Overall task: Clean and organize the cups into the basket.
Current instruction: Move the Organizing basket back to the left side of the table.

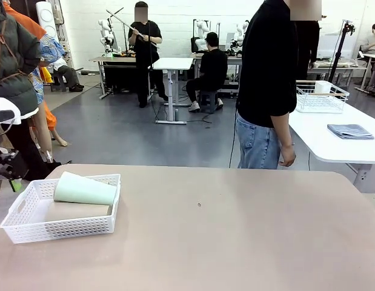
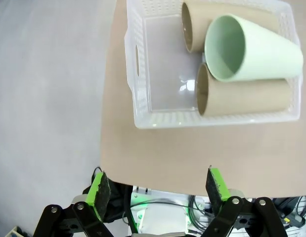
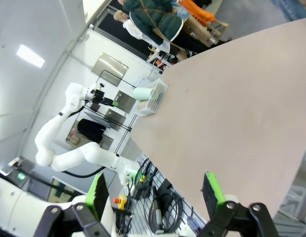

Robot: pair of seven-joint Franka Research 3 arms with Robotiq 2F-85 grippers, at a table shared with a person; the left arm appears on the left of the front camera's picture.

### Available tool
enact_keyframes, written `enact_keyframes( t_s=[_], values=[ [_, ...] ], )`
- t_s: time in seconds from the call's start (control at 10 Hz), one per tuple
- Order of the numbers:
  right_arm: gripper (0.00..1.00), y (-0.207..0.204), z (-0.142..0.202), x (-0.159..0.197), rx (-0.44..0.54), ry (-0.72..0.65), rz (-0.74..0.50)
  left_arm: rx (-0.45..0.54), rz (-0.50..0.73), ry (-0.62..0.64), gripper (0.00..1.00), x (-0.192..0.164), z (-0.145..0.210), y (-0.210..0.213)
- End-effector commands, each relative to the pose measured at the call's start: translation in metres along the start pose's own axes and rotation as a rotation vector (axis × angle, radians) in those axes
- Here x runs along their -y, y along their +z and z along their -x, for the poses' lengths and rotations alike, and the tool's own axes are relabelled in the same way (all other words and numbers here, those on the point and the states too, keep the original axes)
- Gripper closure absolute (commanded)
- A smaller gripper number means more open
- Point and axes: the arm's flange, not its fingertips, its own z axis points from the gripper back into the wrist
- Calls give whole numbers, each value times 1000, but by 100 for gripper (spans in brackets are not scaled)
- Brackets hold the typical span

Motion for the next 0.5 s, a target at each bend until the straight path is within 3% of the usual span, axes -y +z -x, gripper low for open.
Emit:
enact_keyframes(
  t_s=[0.0,0.1,0.2,0.4],
  values=[
    [0,-4,2,0,5,1,13,3,-20,-28,0,11,93,-61],
    [0,-4,2,0,5,1,13,-1,-46,19,0,13,95,-65],
    [0,-4,2,0,5,1,13,1,-7,-17,0,6,8,9],
    [0,-4,2,0,5,1,13,1,-7,-17,0,6,8,9]
  ],
)
